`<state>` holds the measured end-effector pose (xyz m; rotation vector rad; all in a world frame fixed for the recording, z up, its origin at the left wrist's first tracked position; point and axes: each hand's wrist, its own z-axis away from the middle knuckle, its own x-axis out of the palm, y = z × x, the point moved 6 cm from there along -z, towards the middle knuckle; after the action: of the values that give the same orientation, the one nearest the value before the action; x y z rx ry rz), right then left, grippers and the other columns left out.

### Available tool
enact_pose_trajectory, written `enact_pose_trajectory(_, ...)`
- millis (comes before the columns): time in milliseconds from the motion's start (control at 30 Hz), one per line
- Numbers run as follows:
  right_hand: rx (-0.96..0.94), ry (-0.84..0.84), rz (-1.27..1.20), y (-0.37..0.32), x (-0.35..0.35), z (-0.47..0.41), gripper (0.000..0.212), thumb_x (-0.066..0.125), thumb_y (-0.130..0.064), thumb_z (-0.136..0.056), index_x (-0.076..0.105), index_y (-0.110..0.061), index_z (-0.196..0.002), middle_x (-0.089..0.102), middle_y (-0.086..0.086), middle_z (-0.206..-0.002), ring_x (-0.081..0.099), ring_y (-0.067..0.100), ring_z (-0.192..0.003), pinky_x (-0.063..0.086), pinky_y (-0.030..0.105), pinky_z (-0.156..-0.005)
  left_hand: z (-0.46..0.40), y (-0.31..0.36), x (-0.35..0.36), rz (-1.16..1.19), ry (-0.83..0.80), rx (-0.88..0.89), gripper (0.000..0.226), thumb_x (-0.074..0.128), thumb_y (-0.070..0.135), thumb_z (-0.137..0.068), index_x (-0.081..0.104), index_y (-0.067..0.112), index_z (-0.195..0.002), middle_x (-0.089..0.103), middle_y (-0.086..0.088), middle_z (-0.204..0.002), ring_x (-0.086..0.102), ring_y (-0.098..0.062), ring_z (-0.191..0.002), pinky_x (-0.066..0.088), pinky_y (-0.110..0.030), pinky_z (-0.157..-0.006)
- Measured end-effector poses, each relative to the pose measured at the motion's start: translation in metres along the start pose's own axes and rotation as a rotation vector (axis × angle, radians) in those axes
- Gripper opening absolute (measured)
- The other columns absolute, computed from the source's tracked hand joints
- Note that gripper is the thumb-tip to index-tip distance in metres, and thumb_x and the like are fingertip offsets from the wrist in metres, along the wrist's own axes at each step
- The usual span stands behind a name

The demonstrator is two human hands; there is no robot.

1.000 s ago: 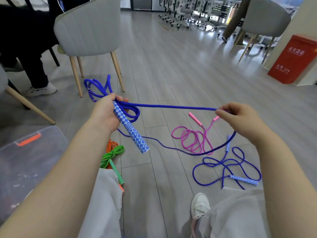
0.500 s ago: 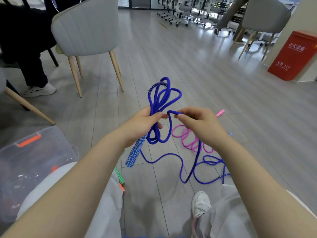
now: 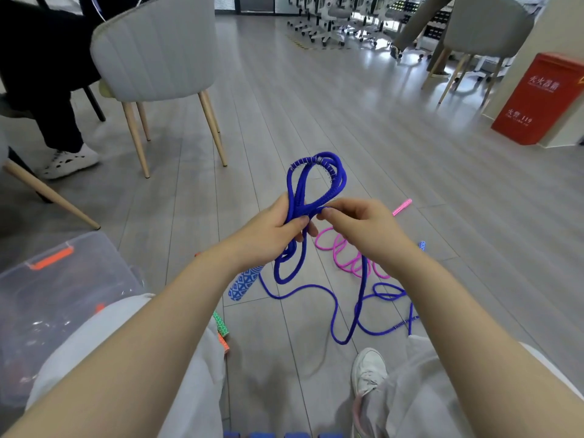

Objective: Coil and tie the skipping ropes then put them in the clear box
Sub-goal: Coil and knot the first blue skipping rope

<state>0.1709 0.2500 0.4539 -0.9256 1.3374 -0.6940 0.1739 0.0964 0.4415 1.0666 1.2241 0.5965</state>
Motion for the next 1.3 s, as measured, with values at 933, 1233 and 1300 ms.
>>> enact_pose_trajectory(933, 0.002, -0.015, -0.597, 0.01, -0.034, -0.005, 0.026, 0.039, -0.018, -0.102, 0.061, -0.012, -0.089, 0.035, -0.002, -0.058, 0.026, 0.011, -0.049, 0.018, 0.024, -0.049, -0.012, -0.025, -0.033, 0.469, 0.316, -0.158, 0.011, 0.046, 0.02, -0.101, 0.054, 0.015, -0.095, 0.054, 0.0, -0.075, 0.058, -0.018, -0.075, 0.052, -0.04, -0.077)
enact_pose_trajectory(1233, -0.033, -0.121, -0.128, -0.008, 0.025, 0.0, 0.024, 0.048, -0.023, -0.101, 0.069, -0.015, -0.093, 0.06, -0.02, -0.063, 0.053, -0.005, -0.057, 0.04, 0.01, -0.055, -0.001, 0.001, -0.007, 0.321, 0.184, -0.042, 0.017, 0.046, 0.029, -0.101, 0.056, 0.021, -0.112, 0.066, -0.005, -0.095, 0.067, -0.021, -0.091, 0.058, -0.036, -0.08)
enact_pose_trajectory(1300, -0.021, -0.095, -0.083, -0.008, 0.021, 0.0, 0.024, 0.049, -0.024, -0.1, 0.07, -0.023, -0.089, 0.067, -0.023, -0.072, 0.058, -0.011, -0.068, 0.044, 0.008, -0.06, 0.0, 0.004, -0.008, 0.34, 0.152, -0.035, 0.018, 0.046, 0.029, -0.101, 0.056, 0.02, -0.113, 0.065, -0.002, -0.087, 0.066, -0.017, -0.085, 0.058, -0.035, -0.079)
